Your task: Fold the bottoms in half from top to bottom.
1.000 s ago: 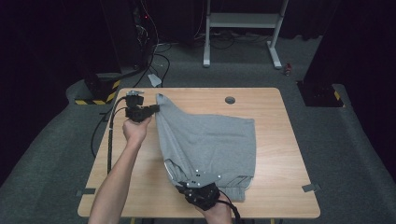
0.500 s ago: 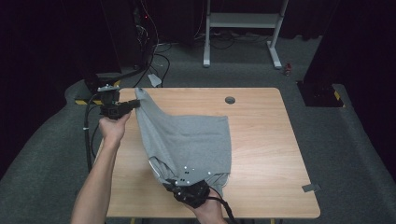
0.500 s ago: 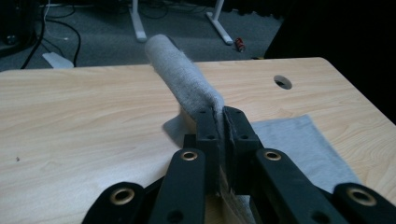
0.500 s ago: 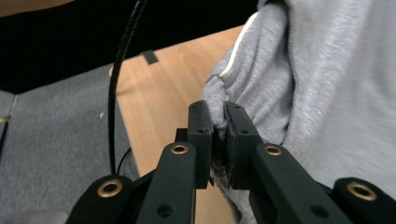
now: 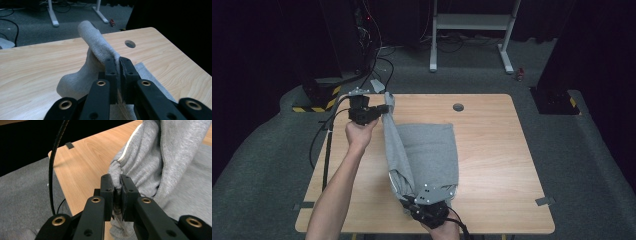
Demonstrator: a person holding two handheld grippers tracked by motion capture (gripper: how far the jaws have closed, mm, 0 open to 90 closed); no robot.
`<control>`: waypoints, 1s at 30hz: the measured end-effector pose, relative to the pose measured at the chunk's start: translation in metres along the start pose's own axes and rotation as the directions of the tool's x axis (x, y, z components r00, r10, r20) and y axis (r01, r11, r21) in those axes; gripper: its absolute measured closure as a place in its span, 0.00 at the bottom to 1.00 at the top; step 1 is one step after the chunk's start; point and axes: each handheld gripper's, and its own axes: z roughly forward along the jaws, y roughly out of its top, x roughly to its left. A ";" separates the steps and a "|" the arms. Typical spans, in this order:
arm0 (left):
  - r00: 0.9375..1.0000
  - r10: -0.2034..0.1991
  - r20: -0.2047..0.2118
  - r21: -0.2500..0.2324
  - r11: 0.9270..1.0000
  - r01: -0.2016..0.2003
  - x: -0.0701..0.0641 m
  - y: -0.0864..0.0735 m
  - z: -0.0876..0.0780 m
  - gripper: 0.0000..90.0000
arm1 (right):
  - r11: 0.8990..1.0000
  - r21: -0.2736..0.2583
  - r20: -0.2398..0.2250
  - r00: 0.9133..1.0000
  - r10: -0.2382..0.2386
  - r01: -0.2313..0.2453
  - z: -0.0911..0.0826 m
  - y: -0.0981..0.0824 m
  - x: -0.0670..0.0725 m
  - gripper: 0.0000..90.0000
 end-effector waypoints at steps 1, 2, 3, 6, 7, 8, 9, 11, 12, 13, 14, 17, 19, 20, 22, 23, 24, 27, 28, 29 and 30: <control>1.000 0.007 0.004 0.005 1.000 -0.007 -0.003 0.001 0.002 0.95 | 1.000 -0.002 0.004 1.000 0.004 -0.004 -0.002 -0.001 -0.001 0.91; 1.000 0.005 0.006 0.005 1.000 -0.005 -0.005 0.002 0.004 0.95 | 1.000 -0.001 0.009 1.000 0.013 -0.013 -0.004 -0.004 -0.002 0.91; 1.000 0.010 0.007 0.010 1.000 -0.010 -0.007 0.002 0.006 0.95 | 1.000 0.000 0.014 1.000 0.010 -0.010 -0.004 -0.005 -0.002 0.91; 1.000 0.016 0.019 0.016 1.000 -0.016 -0.012 0.004 0.012 0.95 | 1.000 -0.001 0.027 0.999 0.026 -0.026 -0.009 -0.010 -0.004 0.91; 1.000 0.016 0.019 0.018 1.000 -0.016 -0.015 0.005 0.015 0.95 | 1.000 -0.002 0.028 0.999 0.031 -0.031 -0.010 -0.011 -0.005 0.91; 1.000 0.022 0.017 0.024 0.999 -0.023 -0.016 0.005 0.016 0.95 | 0.999 -0.003 0.030 0.999 0.041 -0.041 -0.011 -0.013 -0.006 0.91; 0.999 0.020 0.024 0.020 1.000 -0.021 -0.018 0.005 0.018 0.95 | 0.999 -0.004 0.036 0.998 0.045 -0.045 -0.012 -0.014 -0.007 0.91; 0.999 0.033 0.029 0.023 0.999 -0.034 -0.023 0.006 0.023 0.95 | 0.999 -0.006 0.048 0.998 0.050 -0.050 -0.015 -0.017 -0.008 0.91; 0.999 0.033 0.034 0.022 0.999 -0.034 -0.026 0.007 0.025 0.95 | 0.998 -0.010 0.052 0.997 0.054 -0.054 -0.017 -0.019 -0.008 0.91; 0.999 0.033 0.037 0.021 0.999 -0.033 -0.027 0.007 0.026 0.95 | 0.998 -0.014 0.056 0.997 0.056 -0.056 -0.018 -0.021 -0.009 0.91; 0.998 0.043 0.035 0.022 0.999 -0.043 -0.029 0.007 0.028 0.95 | 0.998 -0.017 0.059 0.996 0.061 -0.060 -0.019 -0.022 -0.009 0.91; 0.998 0.050 0.034 0.024 0.998 -0.051 -0.035 0.006 0.031 0.95 | 0.998 -0.023 0.074 0.995 0.063 -0.062 -0.023 -0.026 -0.011 0.91; 0.998 0.048 0.026 0.017 0.999 -0.049 -0.038 0.005 0.031 0.95 | 0.997 -0.028 0.083 0.994 0.072 -0.070 -0.026 -0.030 -0.012 0.91; 0.998 0.051 0.023 0.011 0.999 -0.051 -0.039 0.005 0.030 0.95 | 0.997 -0.032 0.089 0.993 0.078 -0.075 -0.028 -0.032 -0.013 0.91; 0.998 0.048 0.033 0.001 0.999 -0.049 -0.042 0.004 0.029 0.95 | 0.996 -0.039 0.097 0.992 0.078 -0.075 -0.029 -0.036 -0.014 0.91; 0.998 0.049 0.035 0.001 0.999 -0.049 -0.044 0.004 0.030 0.95 | 0.996 -0.042 0.101 0.992 0.080 -0.076 -0.030 -0.038 -0.013 0.91; 0.998 0.052 0.037 0.002 0.999 -0.052 -0.045 0.004 0.031 0.95 | 0.996 -0.043 0.103 0.991 0.084 -0.080 -0.031 -0.040 -0.013 0.91; 0.998 0.054 0.044 0.000 0.999 -0.054 -0.050 0.002 0.036 0.95 | 0.997 -0.044 0.109 0.991 0.075 -0.071 -0.033 -0.042 -0.013 0.91; 0.998 0.050 0.046 0.000 0.999 -0.051 -0.052 0.001 0.039 0.95 | 0.996 -0.044 0.109 0.991 0.078 -0.073 -0.035 -0.043 -0.013 0.91; 0.998 0.046 0.048 0.004 0.999 -0.047 -0.053 0.000 0.041 0.95 | 0.995 -0.047 0.105 0.990 0.089 -0.084 -0.036 -0.044 -0.013 0.91; 0.998 0.047 0.044 0.005 0.999 -0.047 -0.054 -0.001 0.041 0.95 | 0.994 -0.049 0.101 0.990 0.101 -0.097 -0.038 -0.045 -0.015 0.91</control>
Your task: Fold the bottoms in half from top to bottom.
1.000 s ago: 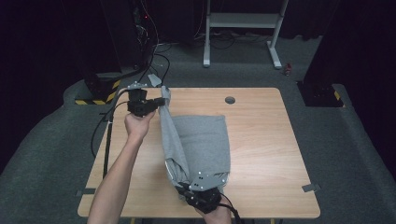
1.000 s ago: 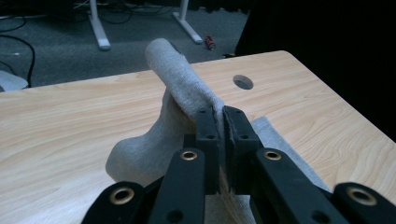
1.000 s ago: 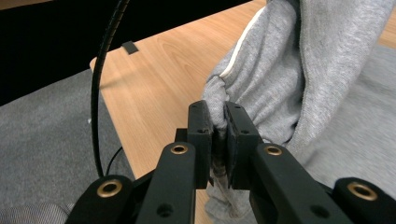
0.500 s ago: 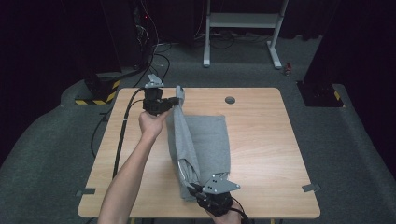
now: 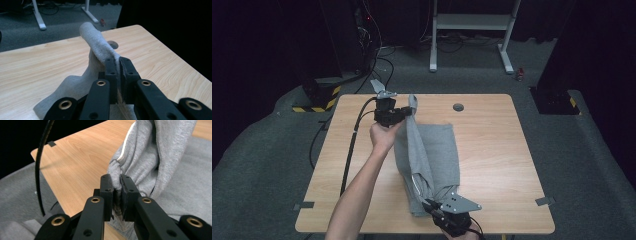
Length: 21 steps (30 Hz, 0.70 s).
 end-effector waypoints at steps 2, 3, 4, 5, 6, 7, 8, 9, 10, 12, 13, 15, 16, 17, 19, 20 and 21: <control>1.000 -0.005 0.006 -0.010 1.000 0.006 -0.003 -0.001 0.002 0.95 | 1.000 -0.002 0.003 1.000 0.007 -0.007 -0.002 -0.003 -0.002 0.91; 1.000 0.001 0.006 -0.010 1.000 -0.001 -0.004 -0.001 0.003 0.94 | 1.000 0.001 0.010 1.000 0.007 -0.007 -0.003 -0.004 -0.003 0.91; 1.000 0.009 0.002 -0.011 1.000 -0.009 -0.005 -0.001 0.003 0.95 | 1.000 0.004 0.013 1.000 0.008 -0.008 -0.003 -0.005 -0.003 0.91; 1.000 0.010 0.004 -0.011 1.000 -0.010 -0.006 -0.001 0.005 0.95 | 1.000 0.004 0.019 1.000 0.007 -0.007 -0.003 -0.006 -0.004 0.91; 1.000 0.009 0.004 -0.013 1.000 -0.009 -0.007 -0.001 0.006 0.95 | 1.000 0.005 0.028 1.000 0.009 -0.009 -0.004 -0.007 -0.005 0.91; 1.000 0.007 0.001 -0.015 1.000 -0.007 -0.008 -0.001 0.008 0.95 | 1.000 0.005 0.032 0.999 0.009 -0.009 -0.005 -0.007 -0.005 0.91; 1.000 0.004 0.002 -0.015 1.000 -0.004 -0.009 -0.001 0.010 0.95 | 1.000 0.003 0.042 0.999 0.013 -0.013 -0.007 -0.007 -0.007 0.91; 1.000 0.009 0.000 -0.016 1.000 -0.009 -0.010 -0.002 0.012 0.95 | 1.000 0.003 0.048 0.999 0.016 -0.016 -0.008 -0.008 -0.007 0.91; 1.000 0.011 0.000 -0.015 1.000 -0.011 -0.011 -0.002 0.013 0.95 | 1.000 0.003 0.052 0.998 0.018 -0.018 -0.009 -0.008 -0.008 0.90; 1.000 0.021 0.001 -0.014 1.000 -0.021 -0.014 -0.003 0.018 0.94 | 1.000 0.008 0.061 0.998 0.022 -0.022 -0.009 -0.010 -0.009 0.90; 1.000 0.029 -0.005 -0.010 1.000 -0.029 -0.014 -0.004 0.021 0.94 | 1.000 0.009 0.063 0.998 0.028 -0.028 -0.009 -0.012 -0.009 0.90; 0.999 0.046 -0.023 0.001 0.999 -0.046 -0.016 -0.006 0.026 0.94 | 0.999 0.005 0.058 0.997 0.044 -0.045 -0.009 -0.016 -0.012 0.90; 0.999 0.041 -0.026 0.002 0.999 -0.041 -0.017 -0.008 0.028 0.94 | 0.998 0.005 0.054 0.996 0.067 -0.067 -0.009 -0.018 -0.014 0.90; 0.999 0.045 -0.025 0.005 0.999 -0.045 -0.019 -0.010 0.030 0.94 | 0.997 0.006 0.050 0.996 0.079 -0.079 -0.009 -0.020 -0.016 0.90; 0.999 0.039 -0.019 0.001 0.999 -0.039 -0.021 -0.012 0.033 0.94 | 0.995 0.008 0.051 0.994 0.096 -0.096 -0.010 -0.023 -0.017 0.90; 0.999 0.038 -0.016 0.001 0.999 -0.038 -0.021 -0.012 0.035 0.94 | 0.995 0.005 0.054 0.994 0.096 -0.097 -0.011 -0.023 -0.017 0.90; 0.999 0.037 -0.014 0.001 0.999 -0.037 -0.021 -0.012 0.036 0.94 | 0.995 0.004 0.055 0.994 0.096 -0.096 -0.013 -0.024 -0.018 0.90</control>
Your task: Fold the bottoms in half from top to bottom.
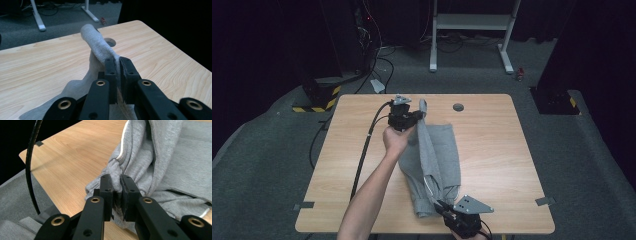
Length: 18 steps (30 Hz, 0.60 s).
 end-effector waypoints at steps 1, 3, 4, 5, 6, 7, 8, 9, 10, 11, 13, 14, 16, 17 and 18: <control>1.000 -0.001 0.002 0.002 1.000 0.001 0.000 0.000 0.001 0.94 | 1.000 -0.003 0.005 1.000 0.001 -0.001 -0.001 0.000 0.000 0.90; 1.000 -0.002 -0.001 -0.001 1.000 0.002 -0.001 0.000 0.003 0.94 | 1.000 -0.003 0.012 1.000 0.000 0.000 -0.003 -0.001 -0.002 0.90; 1.000 -0.008 -0.001 -0.002 1.000 0.008 -0.003 -0.001 0.004 0.94 | 1.000 -0.001 0.016 1.000 0.004 -0.004 -0.003 -0.002 -0.002 0.90; 1.000 -0.003 -0.007 -0.002 1.000 0.003 -0.003 -0.002 0.006 0.94 | 1.000 0.000 0.022 1.000 0.006 -0.006 -0.004 -0.003 -0.005 0.90; 1.000 -0.003 -0.006 -0.001 1.000 0.003 -0.003 -0.003 0.008 0.94 | 1.000 0.003 0.026 1.000 0.017 -0.017 -0.004 -0.005 -0.007 0.90; 1.000 -0.006 -0.005 0.000 1.000 0.006 -0.003 -0.004 0.010 0.94 | 1.000 0.000 0.029 0.999 0.026 -0.026 -0.005 -0.006 -0.009 0.90; 1.000 -0.009 -0.005 0.003 1.000 0.009 -0.003 -0.005 0.014 0.94 | 1.000 -0.002 0.035 0.999 0.029 -0.029 -0.006 -0.007 -0.010 0.90; 1.000 -0.013 -0.003 0.006 1.000 0.013 -0.004 -0.007 0.017 0.94 | 1.000 -0.002 0.044 0.999 0.031 -0.031 -0.008 -0.008 -0.011 0.90; 1.000 -0.019 0.000 0.011 1.000 0.019 -0.005 -0.009 0.021 0.94 | 0.999 0.000 0.048 0.998 0.035 -0.035 -0.009 -0.009 -0.012 0.90; 1.000 -0.020 0.003 0.010 1.000 0.020 -0.007 -0.011 0.023 0.94 | 0.999 0.004 0.052 0.998 0.041 -0.041 -0.009 -0.010 -0.014 0.90; 1.000 -0.009 0.002 0.010 1.000 0.009 -0.011 -0.015 0.028 0.94 | 0.999 0.016 0.058 0.997 0.049 -0.050 -0.008 -0.014 -0.016 0.91; 1.000 0.007 -0.004 0.016 1.000 -0.007 -0.013 -0.017 0.030 0.94 | 0.998 0.022 0.064 0.997 0.050 -0.052 -0.007 -0.015 -0.017 0.90; 1.000 0.010 -0.012 0.025 1.000 -0.010 -0.013 -0.021 0.032 0.93 | 0.998 0.031 0.070 0.996 0.057 -0.060 -0.007 -0.018 -0.019 0.90; 1.000 -0.004 -0.013 0.020 1.000 0.004 -0.013 -0.023 0.033 0.93 | 0.998 0.029 0.077 0.995 0.061 -0.063 -0.007 -0.020 -0.019 0.90; 1.000 -0.009 -0.011 0.030 1.000 0.009 -0.012 -0.024 0.034 0.93 | 0.997 0.028 0.076 0.995 0.066 -0.069 -0.007 -0.021 -0.020 0.90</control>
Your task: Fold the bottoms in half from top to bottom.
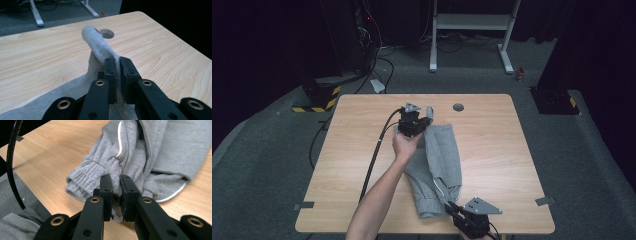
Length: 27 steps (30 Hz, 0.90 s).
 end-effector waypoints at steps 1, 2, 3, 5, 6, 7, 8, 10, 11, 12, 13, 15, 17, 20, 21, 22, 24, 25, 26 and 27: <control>1.000 -0.014 0.001 0.015 1.000 0.014 0.001 -0.001 0.002 0.94 | 1.000 0.001 -0.001 1.000 0.010 -0.010 0.000 0.000 -0.001 0.90; 1.000 -0.031 0.001 0.027 0.999 0.031 0.002 -0.002 0.004 0.94 | 1.000 -0.001 0.001 1.000 0.009 -0.009 0.000 -0.001 -0.001 0.90; 0.999 -0.037 -0.004 0.027 0.999 0.037 0.003 -0.004 0.005 0.94 | 1.000 0.000 0.003 1.000 0.009 -0.009 0.001 0.000 -0.002 0.90; 0.999 -0.053 0.011 0.025 0.998 0.053 0.006 -0.008 0.011 0.93 | 1.000 0.011 0.012 1.000 0.010 -0.010 0.003 0.000 -0.003 0.90; 0.999 -0.050 0.012 0.024 0.998 0.050 0.007 -0.010 0.013 0.93 | 1.000 0.011 0.010 1.000 0.016 -0.016 0.003 0.000 -0.004 0.90; 0.999 -0.054 0.010 0.024 0.998 0.053 0.008 -0.011 0.017 0.93 | 1.000 0.011 0.012 1.000 0.024 -0.024 0.003 -0.001 -0.004 0.90; 0.998 -0.055 0.010 0.030 0.998 0.055 0.009 -0.013 0.021 0.93 | 0.999 0.014 0.013 0.999 0.029 -0.029 0.003 -0.001 -0.005 0.90; 0.998 -0.058 0.012 0.051 0.997 0.057 0.011 -0.019 0.030 0.93 | 0.999 0.017 0.025 0.999 0.030 -0.030 0.002 -0.003 -0.006 0.90; 0.999 -0.053 0.010 0.059 0.997 0.053 0.011 -0.022 0.032 0.93 | 0.999 0.021 0.028 0.999 0.029 -0.030 0.002 -0.003 -0.006 0.90; 0.999 -0.054 0.009 0.061 0.997 0.053 0.011 -0.024 0.034 0.93 | 0.999 0.025 0.032 0.999 0.026 -0.027 0.002 -0.004 -0.007 0.90; 0.999 -0.048 0.009 0.060 0.997 0.047 0.011 -0.026 0.034 0.92 | 0.999 0.025 0.033 0.999 0.022 -0.023 0.002 -0.004 -0.008 0.90; 0.998 -0.063 0.024 0.058 0.996 0.061 0.011 -0.027 0.034 0.91 | 0.999 0.030 0.038 0.999 0.031 -0.032 0.001 -0.004 -0.009 0.89; 0.996 -0.076 0.048 0.070 0.995 0.073 0.012 -0.026 0.033 0.86 | 0.998 0.041 0.039 0.999 0.035 -0.037 0.000 -0.004 -0.009 0.89; 0.996 -0.070 0.049 0.081 0.995 0.066 0.013 -0.025 0.030 0.76 | 0.998 0.055 0.034 0.999 0.041 -0.043 0.000 -0.004 -0.010 0.88; 0.996 -0.073 0.046 0.079 0.994 0.069 0.014 -0.024 0.028 0.71 | 0.997 0.058 0.034 0.999 0.041 -0.043 0.000 -0.003 -0.009 0.88; 0.996 -0.072 0.047 0.078 0.995 0.068 0.014 -0.024 0.026 0.65 | 0.998 0.059 0.030 0.999 0.037 -0.039 0.001 -0.002 -0.009 0.87; 0.997 -0.058 0.042 0.081 0.995 0.055 0.013 -0.023 0.021 0.57 | 0.997 0.061 0.022 0.999 0.040 -0.041 0.002 -0.001 -0.008 0.83; 0.997 -0.060 0.043 0.076 0.995 0.056 0.012 -0.023 0.018 0.55 | 0.997 0.065 0.020 0.999 0.046 -0.047 0.002 -0.001 -0.008 0.81; 0.997 -0.064 0.047 0.072 0.996 0.061 0.012 -0.024 0.016 0.53 | 0.997 0.062 0.015 0.999 0.038 -0.039 0.002 -0.001 -0.008 0.77; 0.995 -0.081 0.063 0.060 0.995 0.078 0.012 -0.026 0.011 0.52 | 0.997 0.065 0.007 0.999 0.041 -0.041 0.002 0.000 -0.007 0.74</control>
